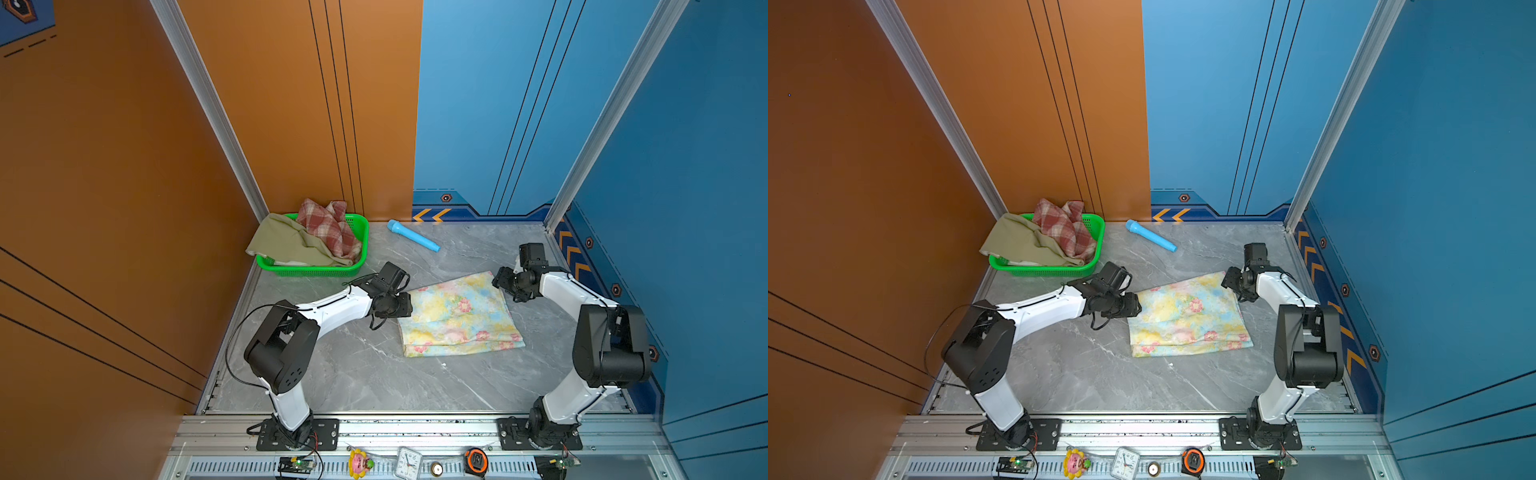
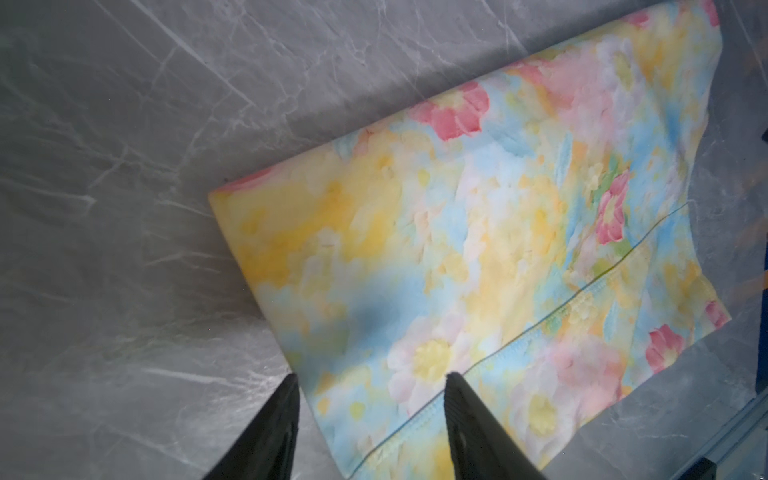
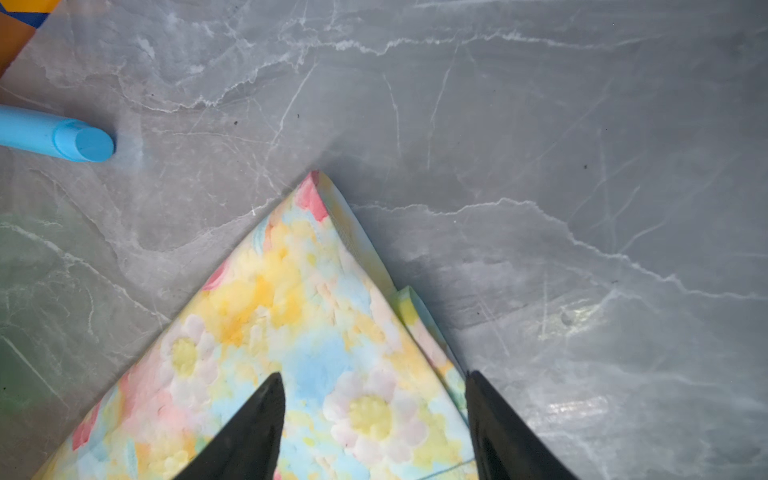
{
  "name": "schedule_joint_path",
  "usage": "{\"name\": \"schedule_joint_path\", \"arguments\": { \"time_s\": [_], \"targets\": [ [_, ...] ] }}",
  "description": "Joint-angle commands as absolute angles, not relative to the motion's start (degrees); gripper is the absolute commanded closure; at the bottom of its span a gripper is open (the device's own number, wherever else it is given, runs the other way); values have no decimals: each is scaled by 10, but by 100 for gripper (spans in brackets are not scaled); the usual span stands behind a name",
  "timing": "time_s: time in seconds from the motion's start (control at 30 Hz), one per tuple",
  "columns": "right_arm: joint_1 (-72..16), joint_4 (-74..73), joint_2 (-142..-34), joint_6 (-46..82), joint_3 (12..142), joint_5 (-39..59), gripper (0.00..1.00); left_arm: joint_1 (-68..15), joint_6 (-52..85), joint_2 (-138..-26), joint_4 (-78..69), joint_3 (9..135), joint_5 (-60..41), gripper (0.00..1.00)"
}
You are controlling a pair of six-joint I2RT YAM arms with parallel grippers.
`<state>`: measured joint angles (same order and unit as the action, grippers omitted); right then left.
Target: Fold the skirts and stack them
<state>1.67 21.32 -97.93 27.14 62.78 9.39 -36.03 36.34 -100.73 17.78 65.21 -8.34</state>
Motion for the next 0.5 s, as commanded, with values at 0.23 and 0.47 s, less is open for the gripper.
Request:
{"name": "schedule_joint_path", "arguments": {
  "time_s": [0.23, 0.47],
  "targets": [
    [22, 160, -1029, 264, 661, 118, 39, -349, 376, -1028, 113, 640, -119, 100],
    [22, 120, -1054, 251, 672, 134, 39, -345, 372, -1026, 113, 642, -123, 100]
  ]
}}
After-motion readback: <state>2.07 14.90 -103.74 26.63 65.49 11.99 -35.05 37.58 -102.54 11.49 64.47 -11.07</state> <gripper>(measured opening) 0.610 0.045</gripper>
